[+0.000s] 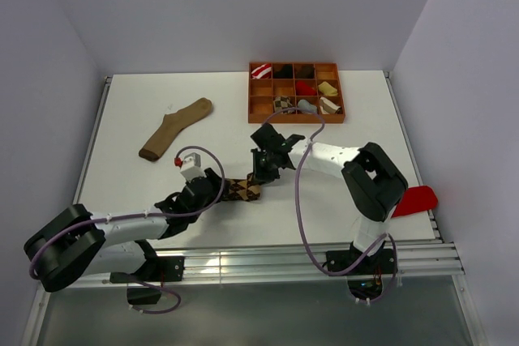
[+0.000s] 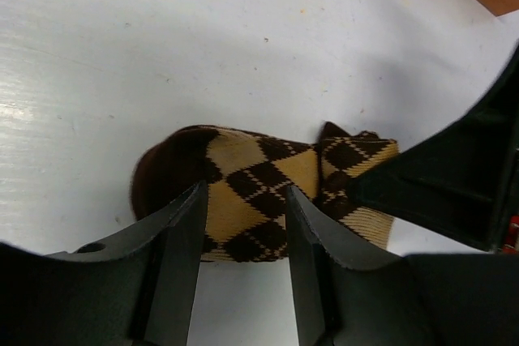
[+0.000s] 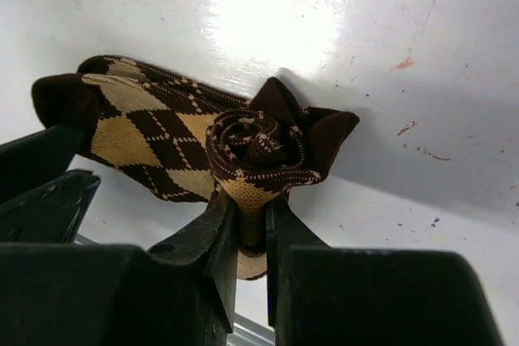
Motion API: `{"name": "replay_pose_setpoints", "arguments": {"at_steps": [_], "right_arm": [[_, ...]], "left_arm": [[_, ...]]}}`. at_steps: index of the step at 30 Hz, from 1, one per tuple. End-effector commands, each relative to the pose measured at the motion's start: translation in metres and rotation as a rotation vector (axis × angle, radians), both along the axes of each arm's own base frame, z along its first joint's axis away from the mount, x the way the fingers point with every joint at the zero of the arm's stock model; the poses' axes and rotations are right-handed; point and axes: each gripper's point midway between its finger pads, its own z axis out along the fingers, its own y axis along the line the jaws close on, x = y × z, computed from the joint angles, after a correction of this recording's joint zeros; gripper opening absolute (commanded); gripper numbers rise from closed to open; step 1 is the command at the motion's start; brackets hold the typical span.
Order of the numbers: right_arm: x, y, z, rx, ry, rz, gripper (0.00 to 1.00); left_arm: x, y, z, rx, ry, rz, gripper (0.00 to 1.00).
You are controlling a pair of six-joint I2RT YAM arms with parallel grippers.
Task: Roll the socks
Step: Roll the sock at the center of the board.
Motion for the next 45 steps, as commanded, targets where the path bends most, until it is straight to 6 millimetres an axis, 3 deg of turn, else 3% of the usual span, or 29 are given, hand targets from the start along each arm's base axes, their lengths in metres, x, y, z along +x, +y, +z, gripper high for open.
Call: {"name": "replay_pose_setpoints", "arguments": {"at_steps": [1,2,7,11,16,19,22,28,32,38,42,45], "right_arm": [[0.008,-0.013,0.014,0.019,-0.066,-0.033,0.0],[0.011,-0.013,0.021,0.049,-0.092,-0.038,0.0],[0.008,-0.032,0.009,0.12,-0.049,-0.096,0.0],[0.006,-0.031,0.002,0.144,-0.046,-0.087,0.0],[0.003,-0.028,-0.003,0.186,-0.032,-0.081,0.0],[0.004,-0.027,-0.003,0.204,-0.039,-0.083,0.0],[0.005,-0.03,-0.007,0.185,-0.037,-0.094,0.0],[0.009,-0.046,-0.014,0.075,-0.018,-0.152,0.0],[0.008,-0.054,-0.016,0.021,0.003,-0.182,0.0],[0.009,-0.058,-0.014,-0.014,0.014,-0.208,0.0],[0.011,-0.048,-0.001,0.041,0.004,-0.196,0.0],[0.019,-0.04,0.021,0.095,-0.038,-0.192,0.0]], "left_arm": [[0.007,-0.002,0.008,-0.018,-0.017,0.034,0.49],[0.007,0.001,0.008,-0.026,-0.014,0.05,0.49],[-0.002,0.022,-0.002,-0.043,0.03,0.132,0.47],[-0.007,0.035,0.003,-0.076,0.017,0.158,0.38],[-0.007,0.039,-0.014,-0.036,0.071,0.141,0.28],[-0.006,0.029,-0.022,-0.023,0.093,0.093,0.25],[-0.004,0.008,-0.011,-0.087,0.067,0.016,0.29],[0.001,-0.017,0.029,-0.06,-0.067,-0.044,0.37],[-0.006,-0.055,0.059,-0.034,-0.157,-0.152,0.46],[-0.011,-0.094,0.068,0.068,-0.221,-0.244,0.52],[-0.006,-0.093,0.059,0.083,-0.193,-0.196,0.5],[-0.005,-0.068,0.055,0.084,-0.178,-0.097,0.47]]}}
